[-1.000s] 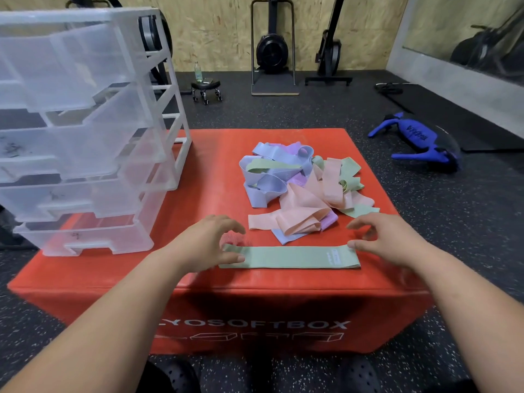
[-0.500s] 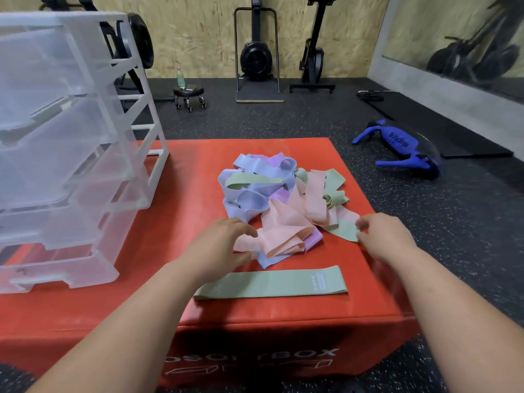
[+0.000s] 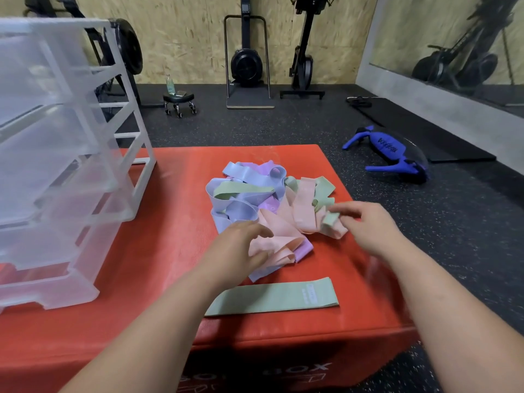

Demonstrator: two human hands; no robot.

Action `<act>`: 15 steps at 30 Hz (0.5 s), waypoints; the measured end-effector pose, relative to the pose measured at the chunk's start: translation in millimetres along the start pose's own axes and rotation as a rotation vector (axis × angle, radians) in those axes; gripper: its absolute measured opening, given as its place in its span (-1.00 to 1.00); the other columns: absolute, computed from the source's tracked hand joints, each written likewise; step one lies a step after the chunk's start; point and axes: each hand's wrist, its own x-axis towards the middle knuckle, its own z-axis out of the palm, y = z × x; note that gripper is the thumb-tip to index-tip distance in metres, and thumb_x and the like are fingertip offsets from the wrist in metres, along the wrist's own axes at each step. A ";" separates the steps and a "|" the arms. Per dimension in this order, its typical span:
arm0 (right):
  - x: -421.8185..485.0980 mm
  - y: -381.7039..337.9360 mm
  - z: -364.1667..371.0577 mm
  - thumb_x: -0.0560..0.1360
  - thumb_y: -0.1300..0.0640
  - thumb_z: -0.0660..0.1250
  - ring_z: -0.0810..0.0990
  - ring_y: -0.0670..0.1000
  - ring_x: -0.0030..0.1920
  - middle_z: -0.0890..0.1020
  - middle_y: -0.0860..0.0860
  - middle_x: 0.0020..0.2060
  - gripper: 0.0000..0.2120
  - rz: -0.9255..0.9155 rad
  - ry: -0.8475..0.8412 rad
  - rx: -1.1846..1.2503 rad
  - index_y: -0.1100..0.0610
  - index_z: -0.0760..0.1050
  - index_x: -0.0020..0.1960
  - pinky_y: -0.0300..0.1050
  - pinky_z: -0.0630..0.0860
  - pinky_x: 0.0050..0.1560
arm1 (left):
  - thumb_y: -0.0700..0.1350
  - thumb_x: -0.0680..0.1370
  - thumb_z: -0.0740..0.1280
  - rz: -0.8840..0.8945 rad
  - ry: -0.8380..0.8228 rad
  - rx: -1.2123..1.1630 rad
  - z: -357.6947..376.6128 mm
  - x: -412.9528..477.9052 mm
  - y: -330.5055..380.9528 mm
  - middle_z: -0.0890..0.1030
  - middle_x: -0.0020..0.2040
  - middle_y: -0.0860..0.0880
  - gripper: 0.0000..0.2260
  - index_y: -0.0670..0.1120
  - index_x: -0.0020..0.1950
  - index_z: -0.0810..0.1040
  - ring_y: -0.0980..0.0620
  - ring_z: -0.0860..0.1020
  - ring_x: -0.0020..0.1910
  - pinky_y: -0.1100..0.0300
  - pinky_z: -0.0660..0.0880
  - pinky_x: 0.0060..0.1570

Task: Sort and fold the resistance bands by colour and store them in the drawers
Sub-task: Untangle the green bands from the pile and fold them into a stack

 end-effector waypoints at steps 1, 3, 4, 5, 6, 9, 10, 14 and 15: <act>-2.1 -12.2 -3.4 0.50 0.28 0.31 0.67 -0.08 0.01 0.74 -0.18 0.01 -0.60 -0.039 -0.005 0.072 -0.16 0.71 0.10 -0.14 0.55 0.08 | 0.03 0.56 0.46 0.006 0.016 -0.038 -0.4 0.9 3.6 0.59 0.16 0.24 -0.70 0.14 0.29 0.61 0.11 0.55 0.17 0.05 0.53 0.14; -10.0 -34.5 -7.0 0.49 0.38 0.24 0.66 -0.17 0.03 0.73 -0.16 0.05 -0.51 -0.110 -0.022 0.171 -0.11 0.72 0.15 -0.26 0.52 0.07 | 0.06 0.55 0.49 0.026 0.057 -0.135 -1.4 3.1 11.8 0.57 0.21 0.29 -0.63 0.15 0.35 0.57 0.19 0.55 0.17 0.08 0.54 0.19; -15.4 -43.8 -7.2 0.49 0.42 0.22 0.64 -0.25 0.01 0.73 -0.15 0.06 -0.49 -0.141 -0.040 0.214 -0.06 0.72 0.17 -0.37 0.49 0.02 | 0.07 0.54 0.49 0.030 0.083 -0.186 -2.1 4.3 16.2 0.57 0.24 0.29 -0.58 0.15 0.39 0.55 0.19 0.56 0.19 0.10 0.53 0.21; -20.5 -51.6 -5.9 0.49 0.46 0.19 0.62 -0.32 -0.04 0.72 -0.13 0.06 -0.48 -0.166 -0.068 0.256 0.00 0.71 0.18 -0.47 0.45 -0.05 | 0.09 0.53 0.49 0.025 0.106 -0.228 -2.7 5.7 20.7 0.57 0.28 0.28 -0.54 0.14 0.42 0.53 0.18 0.56 0.21 0.13 0.52 0.23; -24.6 -57.2 -3.3 0.49 0.49 0.18 0.61 -0.36 -0.10 0.71 -0.13 0.04 -0.47 -0.193 -0.098 0.277 0.03 0.70 0.19 -0.50 0.42 -0.10 | 0.10 0.53 0.50 0.018 0.126 -0.258 -3.8 7.0 26.1 0.56 0.31 0.27 -0.51 0.14 0.45 0.51 0.16 0.56 0.23 0.17 0.51 0.23; -29.5 -68.0 10.2 0.51 0.44 0.18 0.62 -0.29 0.05 0.70 -0.20 0.06 -0.46 -0.258 -0.171 0.283 -0.07 0.67 0.21 -0.33 0.50 0.13 | 0.08 0.55 0.52 0.010 0.158 -0.310 -4.6 10.3 40.5 0.59 0.31 0.24 -0.51 0.13 0.46 0.51 0.14 0.58 0.21 0.28 0.47 0.17; -29.5 -69.8 14.6 0.50 0.39 0.17 0.62 -0.23 0.13 0.71 -0.18 0.10 -0.45 -0.280 -0.192 0.283 -0.12 0.66 0.24 -0.23 0.51 0.22 | 0.06 0.55 0.53 -0.003 0.176 -0.325 -3.6 11.3 43.5 0.62 0.27 0.25 -0.54 0.13 0.43 0.54 0.16 0.60 0.17 0.31 0.48 0.14; -27.6 -70.3 27.7 0.52 0.44 0.11 0.62 -0.14 0.24 0.72 -0.10 0.14 -0.37 -0.260 -0.249 0.382 -0.09 0.51 0.41 0.04 0.53 0.18 | -0.11 0.59 0.48 -0.187 0.274 -0.413 -1.6 16.0 40.3 0.69 -0.09 0.22 -0.80 0.06 0.20 0.69 0.24 0.63 -0.11 0.31 0.50 -0.08; -25.9 -68.1 30.3 0.55 0.44 0.12 0.63 -0.12 0.23 0.73 -0.10 0.13 -0.40 -0.246 -0.229 0.395 -0.06 0.50 0.43 0.09 0.53 0.21 | -0.15 0.60 0.46 -0.241 0.279 -0.456 -1.6 17.1 35.6 0.70 -0.15 0.17 -0.84 0.04 0.16 0.71 0.24 0.63 -0.15 0.29 0.50 -0.10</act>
